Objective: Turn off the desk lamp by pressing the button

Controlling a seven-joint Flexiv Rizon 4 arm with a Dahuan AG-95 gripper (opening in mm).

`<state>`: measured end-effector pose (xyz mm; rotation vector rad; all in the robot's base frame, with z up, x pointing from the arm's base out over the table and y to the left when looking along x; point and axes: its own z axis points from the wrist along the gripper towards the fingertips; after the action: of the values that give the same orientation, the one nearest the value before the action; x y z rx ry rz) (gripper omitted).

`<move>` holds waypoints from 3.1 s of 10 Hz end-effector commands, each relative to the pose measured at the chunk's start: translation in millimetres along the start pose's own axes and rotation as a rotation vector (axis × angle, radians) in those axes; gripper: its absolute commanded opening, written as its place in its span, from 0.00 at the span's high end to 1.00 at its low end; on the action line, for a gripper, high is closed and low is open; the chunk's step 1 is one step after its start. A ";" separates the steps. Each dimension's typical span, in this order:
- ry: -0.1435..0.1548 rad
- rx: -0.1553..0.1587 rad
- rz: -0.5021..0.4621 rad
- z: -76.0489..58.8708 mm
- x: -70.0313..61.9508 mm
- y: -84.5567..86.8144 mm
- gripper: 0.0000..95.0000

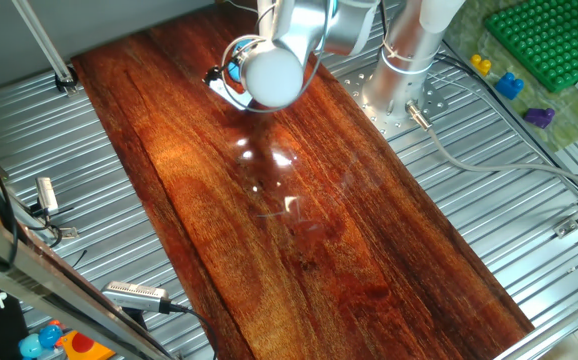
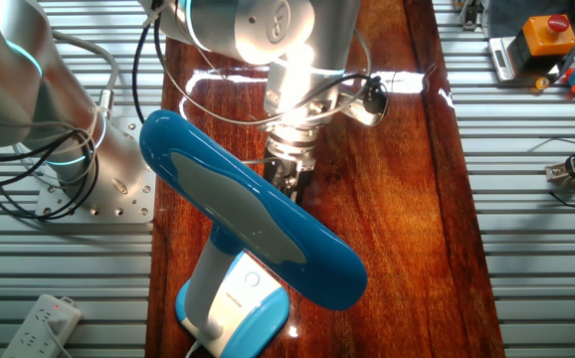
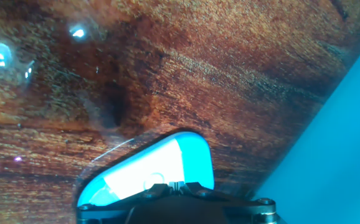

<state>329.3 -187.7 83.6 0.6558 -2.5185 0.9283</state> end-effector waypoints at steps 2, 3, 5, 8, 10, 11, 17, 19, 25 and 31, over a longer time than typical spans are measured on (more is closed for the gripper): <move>-0.014 0.019 0.007 6.2 -1.3 0.3 1.00; -0.017 0.024 0.011 7.6 -2.5 1.2 1.00; -0.026 0.029 0.008 11.2 -3.8 2.6 1.00; -0.043 0.036 0.011 20.1 -3.9 5.0 1.00; -0.058 0.036 0.004 21.7 1.7 2.8 1.00; -0.060 0.037 0.000 21.8 3.5 2.2 1.00; -0.042 0.021 0.019 21.9 8.1 1.5 1.00; -0.037 0.015 0.003 21.9 8.1 1.5 1.00; 0.015 -0.016 0.012 21.9 8.1 1.5 1.00; 0.017 -0.013 0.015 21.9 8.1 1.5 1.00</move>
<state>316.9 -204.1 71.6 0.6248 -2.5153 0.9157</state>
